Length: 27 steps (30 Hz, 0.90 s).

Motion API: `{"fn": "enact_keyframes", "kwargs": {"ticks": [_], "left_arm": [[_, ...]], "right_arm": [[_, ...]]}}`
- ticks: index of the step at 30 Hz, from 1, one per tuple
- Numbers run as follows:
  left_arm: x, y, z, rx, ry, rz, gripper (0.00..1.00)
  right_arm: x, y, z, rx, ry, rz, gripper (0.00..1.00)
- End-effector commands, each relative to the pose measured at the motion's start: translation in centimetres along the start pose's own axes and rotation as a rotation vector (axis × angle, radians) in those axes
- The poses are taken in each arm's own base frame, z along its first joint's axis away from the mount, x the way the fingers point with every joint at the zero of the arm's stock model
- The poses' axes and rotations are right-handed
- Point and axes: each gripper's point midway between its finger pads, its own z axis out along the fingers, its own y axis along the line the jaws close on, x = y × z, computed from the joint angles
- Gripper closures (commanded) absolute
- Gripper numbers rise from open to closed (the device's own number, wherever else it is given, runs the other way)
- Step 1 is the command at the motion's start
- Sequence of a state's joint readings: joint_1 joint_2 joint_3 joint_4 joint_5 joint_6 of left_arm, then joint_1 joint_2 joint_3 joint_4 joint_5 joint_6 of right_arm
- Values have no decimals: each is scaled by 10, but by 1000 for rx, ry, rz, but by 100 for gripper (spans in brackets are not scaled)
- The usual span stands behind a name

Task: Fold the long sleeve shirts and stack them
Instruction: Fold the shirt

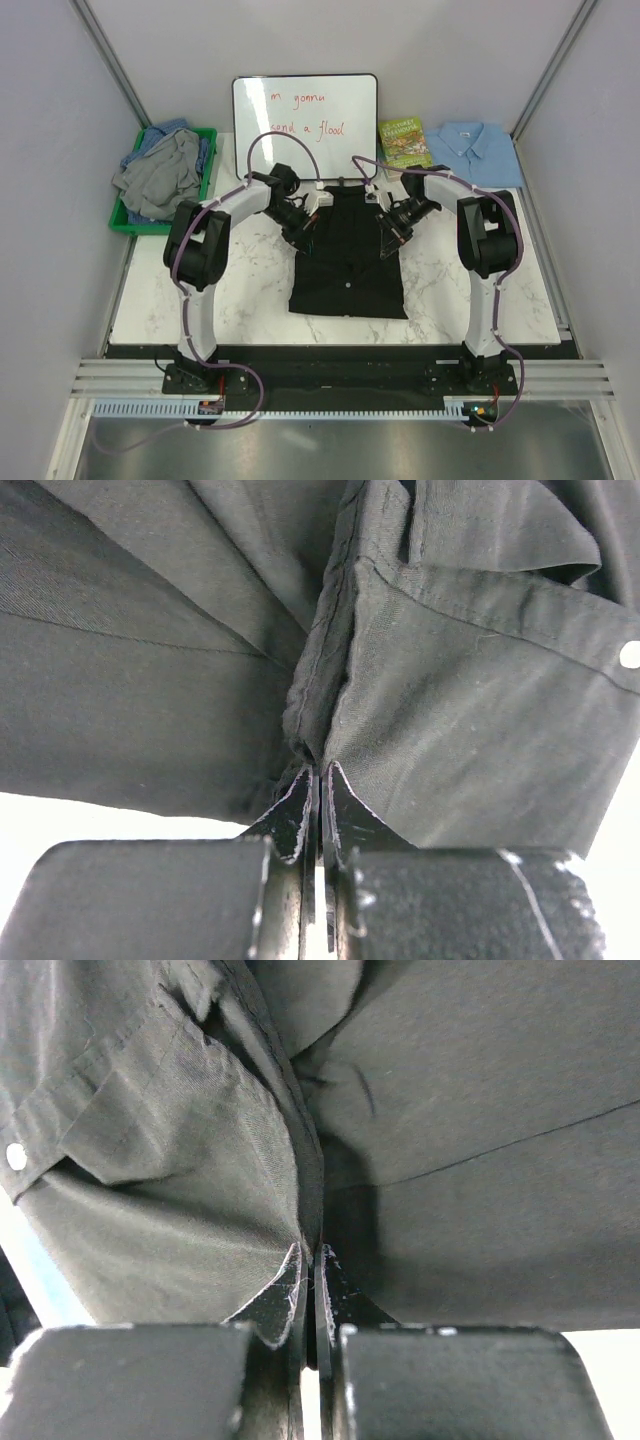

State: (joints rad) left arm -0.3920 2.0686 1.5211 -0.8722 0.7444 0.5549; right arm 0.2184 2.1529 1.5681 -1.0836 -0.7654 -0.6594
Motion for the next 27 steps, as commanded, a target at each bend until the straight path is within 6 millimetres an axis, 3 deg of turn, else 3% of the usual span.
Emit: {"fn": "enact_keyframes", "kwargs": {"ticks": [1, 5, 9, 13, 14, 18, 20, 23, 24, 27], "left_arm": [[-11, 11, -1, -40, -22, 34, 98], [-13, 6, -2, -23, -36, 23, 94], [-18, -4, -10, -17, -60, 24, 75], [-22, -21, -27, -25, -94, 26, 57], [-23, -23, -34, -33, -107, 20, 54], [-22, -43, -56, -21, -168, -58, 46], [-26, -61, -68, 1, -209, -79, 45], [-24, -103, -71, 119, -264, -150, 38], [-17, -108, -62, 142, -267, -204, 33], [-8, -126, -47, 180, -272, -255, 34]], "right_arm": [[-17, -10, -4, 39, -47, -26, 99], [-10, 0, -7, 32, -43, -24, 95], [-2, 13, -13, 20, -27, -10, 84], [1, 25, -32, 60, -26, 8, 38], [-2, 29, -44, 87, -49, 2, 34], [-1, 41, -69, 152, -97, 49, 32], [-6, 64, -77, 120, -154, 89, 32], [-6, 103, -68, -2, -228, 173, 37], [2, 107, -56, -26, -216, 194, 38], [13, 122, -29, -68, -160, 157, 44]]}}
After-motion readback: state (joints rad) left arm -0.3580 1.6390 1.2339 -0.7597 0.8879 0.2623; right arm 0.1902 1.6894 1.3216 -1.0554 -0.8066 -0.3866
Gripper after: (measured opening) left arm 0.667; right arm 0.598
